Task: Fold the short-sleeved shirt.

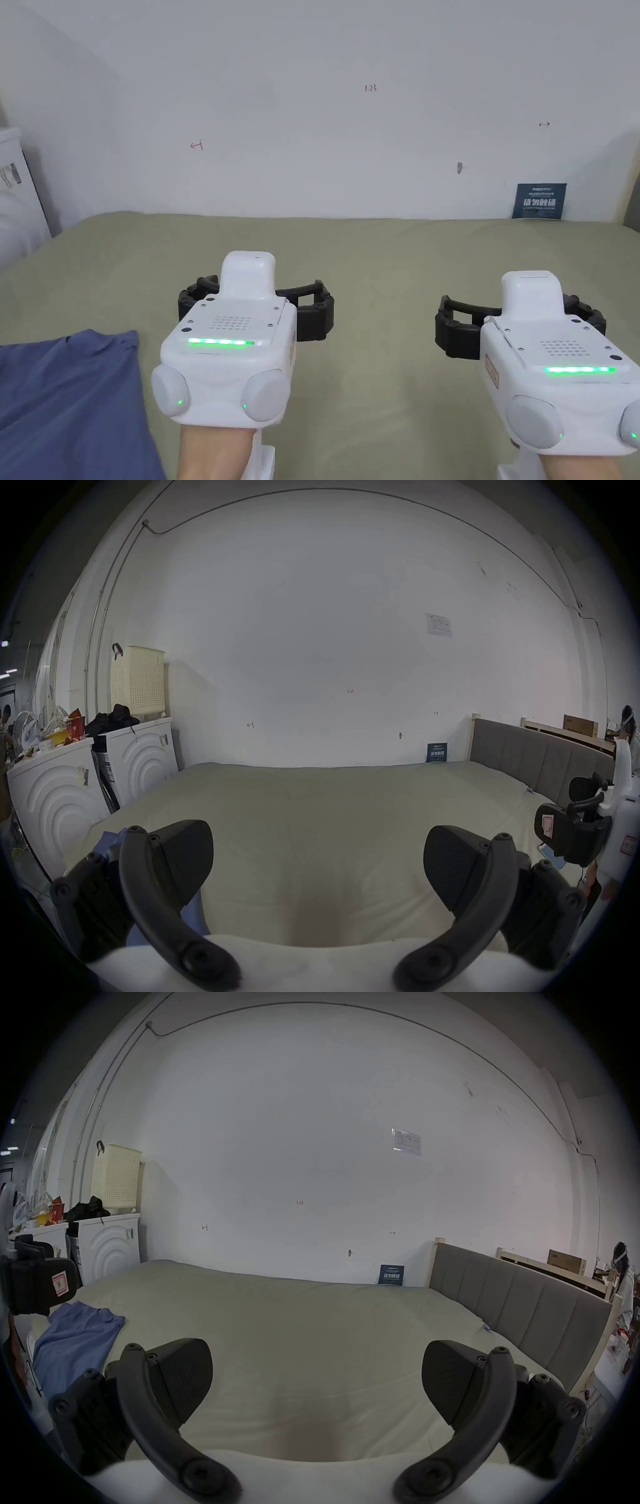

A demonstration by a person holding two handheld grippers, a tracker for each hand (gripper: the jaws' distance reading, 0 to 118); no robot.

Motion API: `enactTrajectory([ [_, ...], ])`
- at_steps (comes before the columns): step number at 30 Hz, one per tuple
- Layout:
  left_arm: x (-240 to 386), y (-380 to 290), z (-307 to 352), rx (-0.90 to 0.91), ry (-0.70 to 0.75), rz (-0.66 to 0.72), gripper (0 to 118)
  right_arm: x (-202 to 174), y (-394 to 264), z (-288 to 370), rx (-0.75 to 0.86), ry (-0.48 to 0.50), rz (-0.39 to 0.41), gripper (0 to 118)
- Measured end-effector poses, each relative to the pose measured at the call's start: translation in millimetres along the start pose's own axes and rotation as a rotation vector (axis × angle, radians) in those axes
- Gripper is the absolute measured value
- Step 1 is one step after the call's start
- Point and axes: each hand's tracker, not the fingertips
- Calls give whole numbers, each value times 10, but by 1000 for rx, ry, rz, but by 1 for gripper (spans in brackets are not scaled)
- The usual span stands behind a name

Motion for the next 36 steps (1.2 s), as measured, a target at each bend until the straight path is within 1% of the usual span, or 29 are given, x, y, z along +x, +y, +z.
enactTrajectory([
  [22, -22, -7, -7, 4, 3, 2, 118, -10, -4, 18, 10, 13, -6, 118],
  [32, 19, 5, 31, 5, 0, -2, 118, 1, -15, 19, 28, 14, 0, 118],
  [36, 26, 13, 38, 8, -4, -1, 118, -16, -27, 22, 32, 11, 16, 118],
])
